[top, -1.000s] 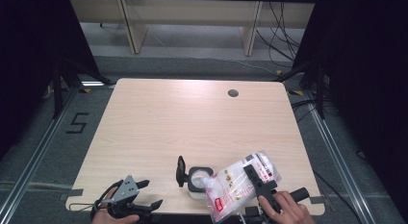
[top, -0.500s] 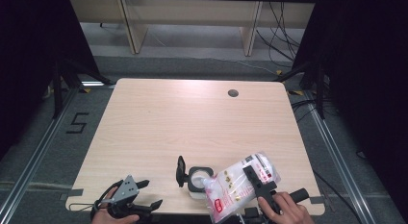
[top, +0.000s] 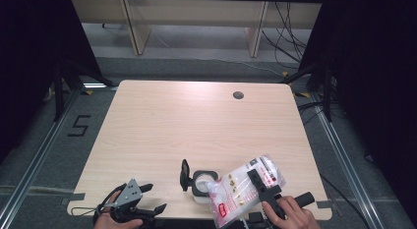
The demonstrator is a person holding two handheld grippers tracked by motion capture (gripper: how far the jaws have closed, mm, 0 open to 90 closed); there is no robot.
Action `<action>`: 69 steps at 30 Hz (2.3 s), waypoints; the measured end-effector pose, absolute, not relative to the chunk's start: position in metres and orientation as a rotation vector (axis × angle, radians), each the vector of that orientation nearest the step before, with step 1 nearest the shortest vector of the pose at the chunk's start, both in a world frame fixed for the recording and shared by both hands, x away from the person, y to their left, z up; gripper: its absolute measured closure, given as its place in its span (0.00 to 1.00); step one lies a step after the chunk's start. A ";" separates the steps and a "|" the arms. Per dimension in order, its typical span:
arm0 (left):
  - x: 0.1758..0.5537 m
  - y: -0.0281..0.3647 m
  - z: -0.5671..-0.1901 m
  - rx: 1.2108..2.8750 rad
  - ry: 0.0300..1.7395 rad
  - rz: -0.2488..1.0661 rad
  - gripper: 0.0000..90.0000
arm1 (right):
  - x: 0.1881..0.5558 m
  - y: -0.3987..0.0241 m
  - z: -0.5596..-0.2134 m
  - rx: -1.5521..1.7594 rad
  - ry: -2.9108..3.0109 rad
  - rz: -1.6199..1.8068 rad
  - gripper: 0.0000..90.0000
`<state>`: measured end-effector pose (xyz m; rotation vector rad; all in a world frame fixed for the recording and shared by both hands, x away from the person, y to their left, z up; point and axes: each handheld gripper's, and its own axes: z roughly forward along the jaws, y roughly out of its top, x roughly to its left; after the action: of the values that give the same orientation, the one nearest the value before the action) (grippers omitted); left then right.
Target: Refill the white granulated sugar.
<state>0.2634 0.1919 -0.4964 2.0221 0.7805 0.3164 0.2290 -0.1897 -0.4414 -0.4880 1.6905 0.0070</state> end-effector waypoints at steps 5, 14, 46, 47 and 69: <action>0.266 0.193 -0.496 2.030 0.761 0.334 0.22 | 0.229 -0.190 -0.438 -0.501 1.678 0.016 0.57; 0.265 0.194 -0.495 2.035 0.752 0.344 0.22 | 0.229 -0.190 -0.437 -0.504 1.677 0.019 0.57; 0.265 0.192 -0.497 2.018 0.767 0.328 0.22 | 0.233 -0.195 -0.439 -0.475 1.707 0.049 0.57; 0.265 0.192 -0.496 2.018 0.767 0.327 0.22 | 0.233 -0.195 -0.440 -0.474 1.709 0.050 0.57; 0.265 0.193 -0.496 2.028 0.756 0.342 0.22 | 0.232 -0.194 -0.437 -0.492 1.698 0.029 0.57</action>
<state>0.2648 0.1929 -0.4960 2.0283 0.7557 0.3420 0.2318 -0.1937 -0.4368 -0.4921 1.6976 0.0293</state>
